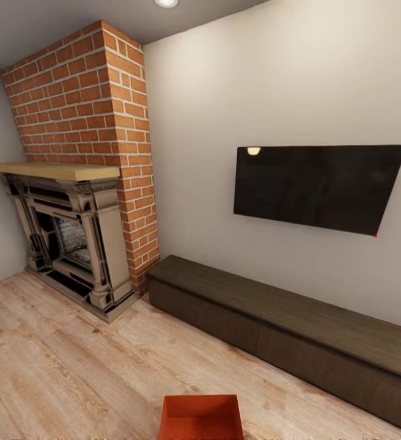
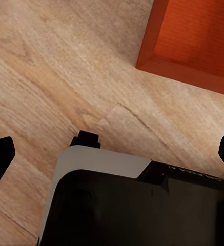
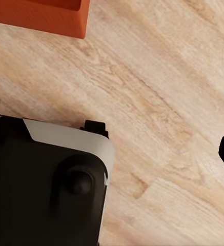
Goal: Move the two storage containers from the living room to the garage. In the garage, place one container on the floor and stack the other container on top of it (either order is fine).
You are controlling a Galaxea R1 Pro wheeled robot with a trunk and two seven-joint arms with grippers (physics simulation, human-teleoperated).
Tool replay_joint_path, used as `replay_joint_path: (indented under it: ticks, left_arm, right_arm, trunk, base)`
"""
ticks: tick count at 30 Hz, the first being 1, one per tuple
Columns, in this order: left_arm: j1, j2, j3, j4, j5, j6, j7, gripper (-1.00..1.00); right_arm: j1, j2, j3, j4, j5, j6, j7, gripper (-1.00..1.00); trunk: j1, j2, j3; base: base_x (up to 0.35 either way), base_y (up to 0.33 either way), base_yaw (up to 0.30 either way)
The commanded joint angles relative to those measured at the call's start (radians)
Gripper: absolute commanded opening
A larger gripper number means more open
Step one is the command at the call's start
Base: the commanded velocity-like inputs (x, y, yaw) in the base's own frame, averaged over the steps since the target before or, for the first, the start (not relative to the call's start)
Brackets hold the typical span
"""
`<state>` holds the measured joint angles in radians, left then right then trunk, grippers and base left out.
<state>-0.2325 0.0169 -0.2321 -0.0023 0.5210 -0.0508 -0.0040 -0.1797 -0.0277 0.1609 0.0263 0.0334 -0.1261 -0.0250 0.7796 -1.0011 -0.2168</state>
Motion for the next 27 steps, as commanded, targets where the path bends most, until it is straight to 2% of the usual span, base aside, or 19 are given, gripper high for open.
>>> replay_joint_path:
  ticks: [1,27]
  left_arm:
    - [-0.001,0.0,-0.009,0.0,0.006,-0.003,0.0,1.0]
    - [-0.001,-0.001,-0.015,-0.01,-0.006,-0.003,-0.001,1.0]
  right_arm:
    - [-0.001,0.0,0.003,0.003,0.003,-0.006,-0.003,1.0]
    - [-0.001,0.0,0.008,0.003,0.008,-0.011,-0.001,1.0]
  trunk:
    - [0.0,-0.001,-0.003]
    - [0.0,-0.001,-0.044]
  base:
    - [0.0,0.0,0.0]
    - [0.0,0.0,0.0]
